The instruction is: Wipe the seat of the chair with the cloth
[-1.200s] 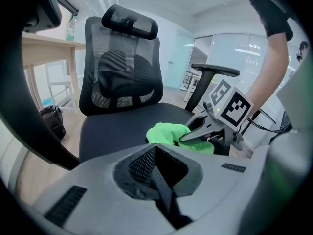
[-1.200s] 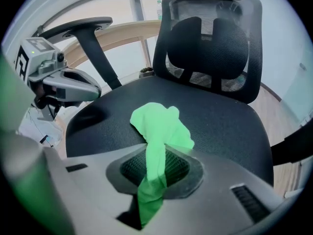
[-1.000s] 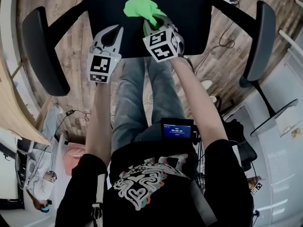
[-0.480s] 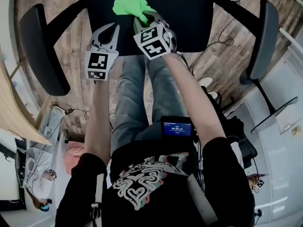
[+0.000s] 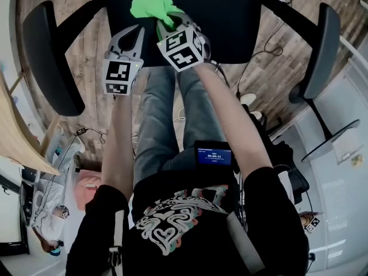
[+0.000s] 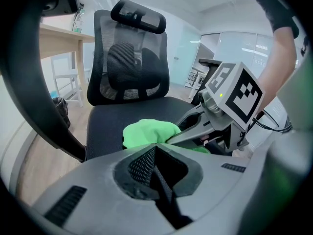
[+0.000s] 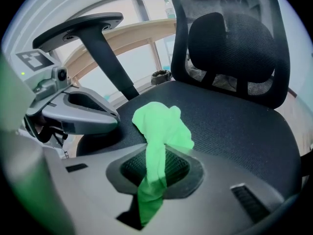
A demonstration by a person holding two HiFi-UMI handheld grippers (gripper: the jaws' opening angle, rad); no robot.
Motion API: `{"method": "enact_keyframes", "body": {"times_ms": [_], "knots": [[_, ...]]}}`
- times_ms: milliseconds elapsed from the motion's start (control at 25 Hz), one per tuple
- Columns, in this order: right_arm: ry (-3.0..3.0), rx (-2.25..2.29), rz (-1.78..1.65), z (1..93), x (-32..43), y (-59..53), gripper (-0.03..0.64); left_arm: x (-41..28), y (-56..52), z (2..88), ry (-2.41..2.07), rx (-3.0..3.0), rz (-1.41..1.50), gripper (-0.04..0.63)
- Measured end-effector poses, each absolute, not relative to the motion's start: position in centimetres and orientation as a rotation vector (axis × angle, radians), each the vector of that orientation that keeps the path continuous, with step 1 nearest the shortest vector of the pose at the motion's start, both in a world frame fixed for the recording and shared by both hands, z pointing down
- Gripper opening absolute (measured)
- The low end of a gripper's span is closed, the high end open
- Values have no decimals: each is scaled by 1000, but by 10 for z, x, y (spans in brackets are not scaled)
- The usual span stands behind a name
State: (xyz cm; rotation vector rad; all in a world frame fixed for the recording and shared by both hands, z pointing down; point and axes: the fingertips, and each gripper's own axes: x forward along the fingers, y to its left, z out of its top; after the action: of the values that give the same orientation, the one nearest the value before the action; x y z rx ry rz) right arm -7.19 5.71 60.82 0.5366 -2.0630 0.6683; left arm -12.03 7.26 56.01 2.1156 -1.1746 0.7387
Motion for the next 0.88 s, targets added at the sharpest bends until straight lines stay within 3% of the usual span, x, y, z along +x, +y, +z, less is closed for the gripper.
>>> {"method": "enact_keyframes", "body": {"times_ms": [880], "knots": [[-2068, 459, 580, 612, -79, 63, 63, -115, 65, 559, -1152, 2144, 762, 2]]}}
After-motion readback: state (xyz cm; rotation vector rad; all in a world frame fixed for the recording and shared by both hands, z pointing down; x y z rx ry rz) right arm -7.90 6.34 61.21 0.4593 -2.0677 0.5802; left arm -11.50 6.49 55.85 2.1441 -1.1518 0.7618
